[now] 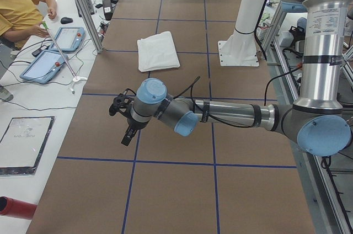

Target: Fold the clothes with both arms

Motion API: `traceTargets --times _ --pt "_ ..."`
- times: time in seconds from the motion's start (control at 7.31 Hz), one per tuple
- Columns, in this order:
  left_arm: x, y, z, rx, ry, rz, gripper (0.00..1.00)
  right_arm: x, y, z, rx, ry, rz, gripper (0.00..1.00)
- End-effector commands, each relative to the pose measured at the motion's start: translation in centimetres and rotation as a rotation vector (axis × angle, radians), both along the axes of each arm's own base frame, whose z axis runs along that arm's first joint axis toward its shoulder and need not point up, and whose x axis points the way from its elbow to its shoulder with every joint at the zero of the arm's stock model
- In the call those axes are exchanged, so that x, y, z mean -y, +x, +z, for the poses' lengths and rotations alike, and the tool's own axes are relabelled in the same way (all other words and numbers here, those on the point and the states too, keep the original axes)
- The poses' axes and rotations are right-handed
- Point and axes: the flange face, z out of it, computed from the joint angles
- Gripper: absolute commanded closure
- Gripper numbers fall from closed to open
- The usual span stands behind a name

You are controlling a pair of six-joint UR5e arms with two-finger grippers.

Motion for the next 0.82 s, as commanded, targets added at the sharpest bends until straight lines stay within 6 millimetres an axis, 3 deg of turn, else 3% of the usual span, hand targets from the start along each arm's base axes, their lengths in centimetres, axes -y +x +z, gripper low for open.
traceTargets --times 0.0,0.68 --pt "-0.06 0.06 -0.12 0.000 0.002 0.002 0.00 0.03 0.02 0.23 -0.003 -0.001 -0.002 0.00" --pt "0.02 0.05 0.21 0.003 -0.002 0.003 0.00 -0.11 0.01 0.14 -0.001 -0.001 -0.002 0.00"
